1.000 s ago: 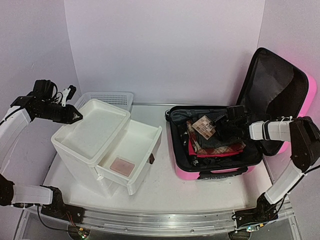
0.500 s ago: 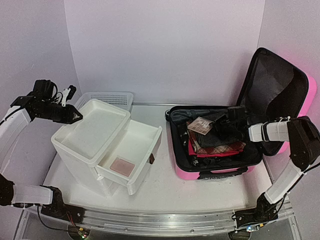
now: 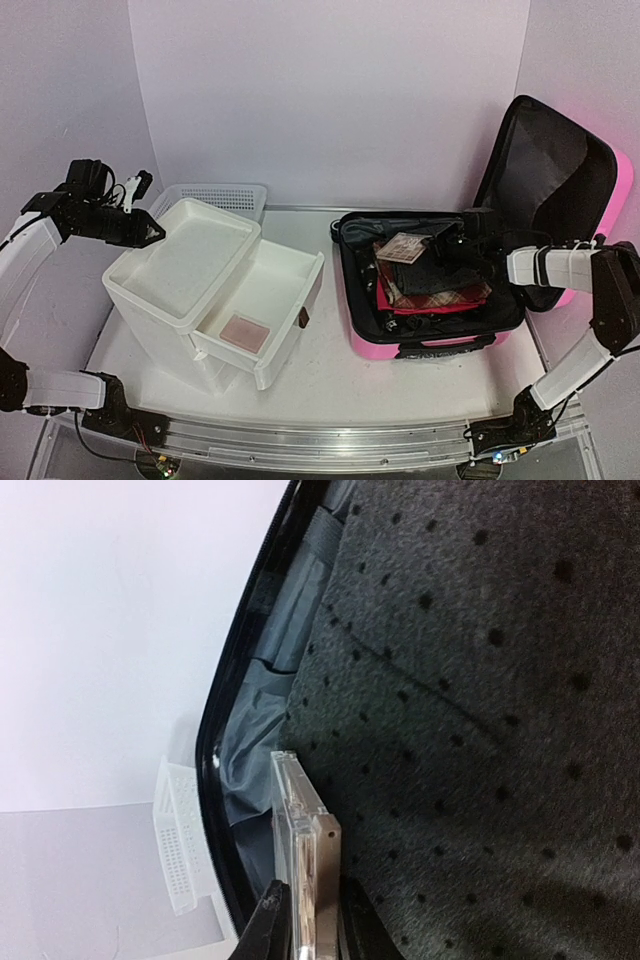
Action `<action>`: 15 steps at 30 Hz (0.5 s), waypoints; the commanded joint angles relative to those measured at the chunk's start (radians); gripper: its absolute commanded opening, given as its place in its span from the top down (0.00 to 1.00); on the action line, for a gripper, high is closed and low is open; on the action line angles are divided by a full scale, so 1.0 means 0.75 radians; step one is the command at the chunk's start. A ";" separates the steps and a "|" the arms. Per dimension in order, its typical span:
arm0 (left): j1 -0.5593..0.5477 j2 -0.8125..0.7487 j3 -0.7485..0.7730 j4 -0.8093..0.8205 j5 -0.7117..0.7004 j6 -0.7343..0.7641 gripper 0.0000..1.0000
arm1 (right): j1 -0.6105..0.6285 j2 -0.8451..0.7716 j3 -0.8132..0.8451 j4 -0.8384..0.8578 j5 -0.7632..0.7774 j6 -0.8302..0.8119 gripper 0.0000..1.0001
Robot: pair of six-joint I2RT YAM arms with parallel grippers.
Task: Open, take out, and arrange the luggage
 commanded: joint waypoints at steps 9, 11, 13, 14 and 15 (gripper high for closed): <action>-0.008 0.057 -0.059 -0.159 0.228 -0.164 1.00 | -0.001 -0.281 0.192 -0.258 -0.254 0.036 1.00; -0.009 0.056 -0.058 -0.161 0.224 -0.165 1.00 | 0.019 -0.322 0.237 -0.347 -0.282 0.044 1.00; -0.009 0.053 -0.058 -0.161 0.211 -0.170 1.00 | 0.071 -0.358 0.273 -0.418 -0.291 0.081 1.00; -0.009 0.050 -0.061 -0.161 0.204 -0.176 1.00 | 0.121 -0.377 0.294 -0.459 -0.273 0.100 1.00; -0.010 0.048 -0.062 -0.160 0.194 -0.182 1.00 | 0.192 -0.392 0.317 -0.492 -0.235 0.109 1.00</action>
